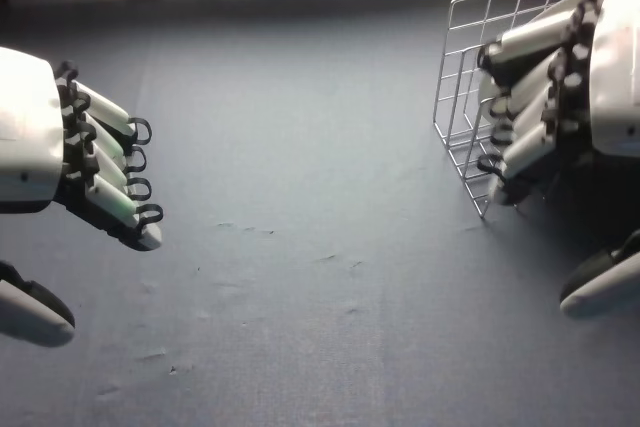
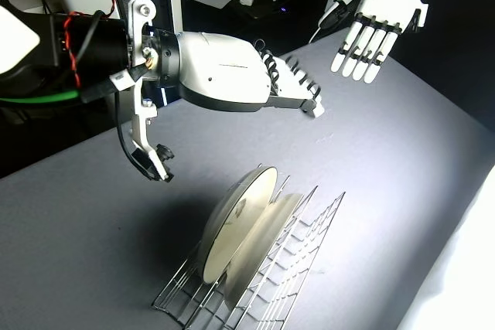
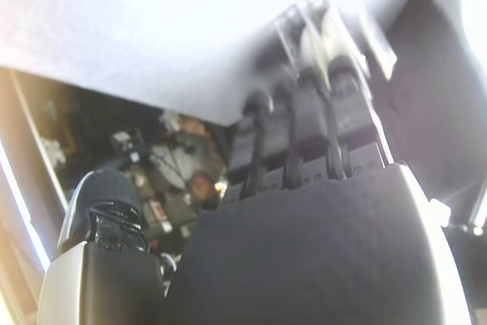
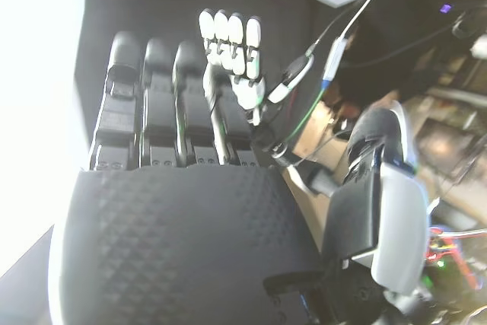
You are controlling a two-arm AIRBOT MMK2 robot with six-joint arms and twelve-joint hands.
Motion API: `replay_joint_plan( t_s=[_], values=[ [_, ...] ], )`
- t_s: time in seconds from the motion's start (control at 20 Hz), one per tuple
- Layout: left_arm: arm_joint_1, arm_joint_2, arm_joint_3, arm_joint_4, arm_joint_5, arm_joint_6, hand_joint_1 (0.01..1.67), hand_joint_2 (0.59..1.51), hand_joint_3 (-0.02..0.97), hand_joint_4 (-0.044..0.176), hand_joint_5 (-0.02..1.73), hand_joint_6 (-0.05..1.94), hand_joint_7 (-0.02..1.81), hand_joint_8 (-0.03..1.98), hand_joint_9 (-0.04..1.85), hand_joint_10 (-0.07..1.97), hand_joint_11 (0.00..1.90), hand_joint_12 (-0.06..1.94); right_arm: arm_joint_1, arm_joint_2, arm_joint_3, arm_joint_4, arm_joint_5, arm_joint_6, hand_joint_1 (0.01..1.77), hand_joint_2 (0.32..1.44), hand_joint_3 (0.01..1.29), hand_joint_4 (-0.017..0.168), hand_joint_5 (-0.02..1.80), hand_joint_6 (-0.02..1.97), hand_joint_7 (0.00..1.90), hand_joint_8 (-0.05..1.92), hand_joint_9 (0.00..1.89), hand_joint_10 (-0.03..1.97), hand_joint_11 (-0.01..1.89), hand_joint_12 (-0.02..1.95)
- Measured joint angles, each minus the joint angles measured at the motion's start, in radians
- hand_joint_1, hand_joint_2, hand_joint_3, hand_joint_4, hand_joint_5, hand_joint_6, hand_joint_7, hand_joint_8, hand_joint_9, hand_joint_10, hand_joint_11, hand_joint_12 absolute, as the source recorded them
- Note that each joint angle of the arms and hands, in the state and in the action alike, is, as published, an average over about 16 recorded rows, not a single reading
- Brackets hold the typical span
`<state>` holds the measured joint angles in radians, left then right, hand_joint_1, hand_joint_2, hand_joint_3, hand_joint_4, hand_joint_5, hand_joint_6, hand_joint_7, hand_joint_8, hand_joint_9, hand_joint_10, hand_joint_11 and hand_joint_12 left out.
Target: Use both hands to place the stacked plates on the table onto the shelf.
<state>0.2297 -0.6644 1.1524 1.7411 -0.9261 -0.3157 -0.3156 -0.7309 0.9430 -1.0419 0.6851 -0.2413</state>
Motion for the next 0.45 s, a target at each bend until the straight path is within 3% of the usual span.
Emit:
replay_joint_plan(
  t_s=[0.15, 0.45],
  values=[
    [0.000, 0.003, -0.023, 0.006, -0.001, 0.000, 0.08, 1.182, 0.015, 0.029, 0.73, 0.51, 0.78, 0.75, 0.74, 0.82, 0.65, 1.03, 0.002, -0.005, -0.002, -0.050, 0.021, -0.017, 0.14, 1.03, 0.01, 0.015, 0.69, 0.44, 0.74, 0.43, 0.70, 0.61, 0.44, 1.16],
    [0.001, 0.007, -0.047, 0.012, 0.003, 0.000, 0.12, 1.210, 0.014, 0.047, 1.06, 0.83, 1.12, 1.22, 1.07, 1.30, 0.95, 1.54, 0.003, -0.010, -0.004, -0.091, 0.052, -0.042, 0.11, 1.06, 0.01, 0.021, 1.01, 0.70, 1.08, 0.69, 1.02, 0.97, 0.72, 1.53]
  ],
)
